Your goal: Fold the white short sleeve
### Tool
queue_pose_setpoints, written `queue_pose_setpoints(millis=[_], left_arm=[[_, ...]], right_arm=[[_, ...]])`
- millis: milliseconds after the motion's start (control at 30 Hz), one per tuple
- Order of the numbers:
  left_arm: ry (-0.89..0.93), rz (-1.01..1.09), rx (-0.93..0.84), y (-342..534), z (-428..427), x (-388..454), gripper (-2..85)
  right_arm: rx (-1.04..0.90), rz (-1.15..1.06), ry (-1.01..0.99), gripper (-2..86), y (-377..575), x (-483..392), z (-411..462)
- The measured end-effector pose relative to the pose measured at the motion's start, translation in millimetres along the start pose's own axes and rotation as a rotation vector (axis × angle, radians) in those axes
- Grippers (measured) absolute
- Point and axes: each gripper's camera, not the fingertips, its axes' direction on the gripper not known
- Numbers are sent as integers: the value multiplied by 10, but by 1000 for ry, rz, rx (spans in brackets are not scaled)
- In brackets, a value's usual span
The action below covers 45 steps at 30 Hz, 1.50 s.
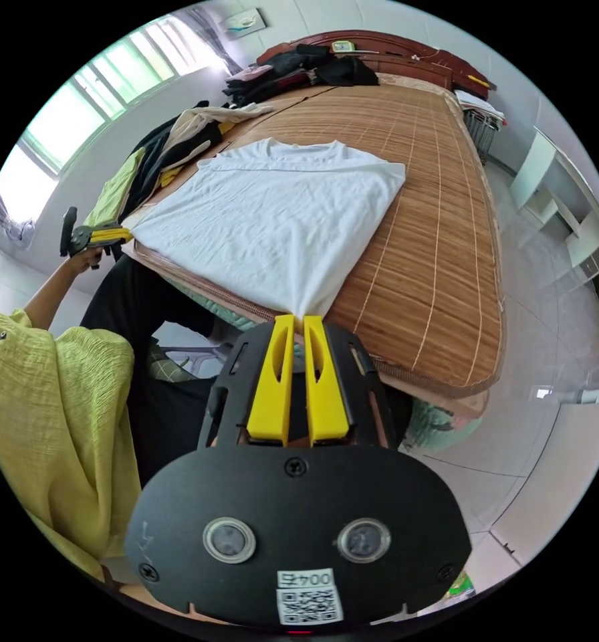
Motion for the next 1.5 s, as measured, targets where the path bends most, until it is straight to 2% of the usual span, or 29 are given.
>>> queue_pose_setpoints(millis=[100,233,300,367,467,533,667,800,933,1000,1167,1300,1500], left_arm=[[-6,-77,28,150,-184,-93,13],[-50,-77,124,170,-477,15,10],[-50,-84,169,5,-460,137,5],[-39,-81,152,-155,-313,225,4],[-43,-38,70,-277,6,357,3],[-70,-37,93,-203,34,388,2],[-33,-50,84,-171,-6,296,2],[26,-80,93,-113,-41,158,2],[31,-79,88,-90,-75,118,2],[21,-76,86,-81,-93,122,2],[6,-71,88,-54,-134,119,2],[7,-71,85,-41,-164,98,2],[-1,-70,84,-24,-204,92,2]], right_arm=[[45,45,10,64,247,8,-19],[131,129,1,56,709,129,-131],[178,222,-57,49,877,281,-112],[248,348,-209,49,1052,491,-16],[262,438,-256,54,1168,604,113],[240,516,-285,59,1223,698,180],[342,675,-618,67,1450,950,372],[272,746,-594,69,1507,970,529],[296,726,-674,41,1534,935,596],[286,665,-645,23,1503,862,557],[199,532,-76,4,1507,678,184],[237,371,-176,35,1496,527,95],[170,249,-138,61,1343,272,222]])
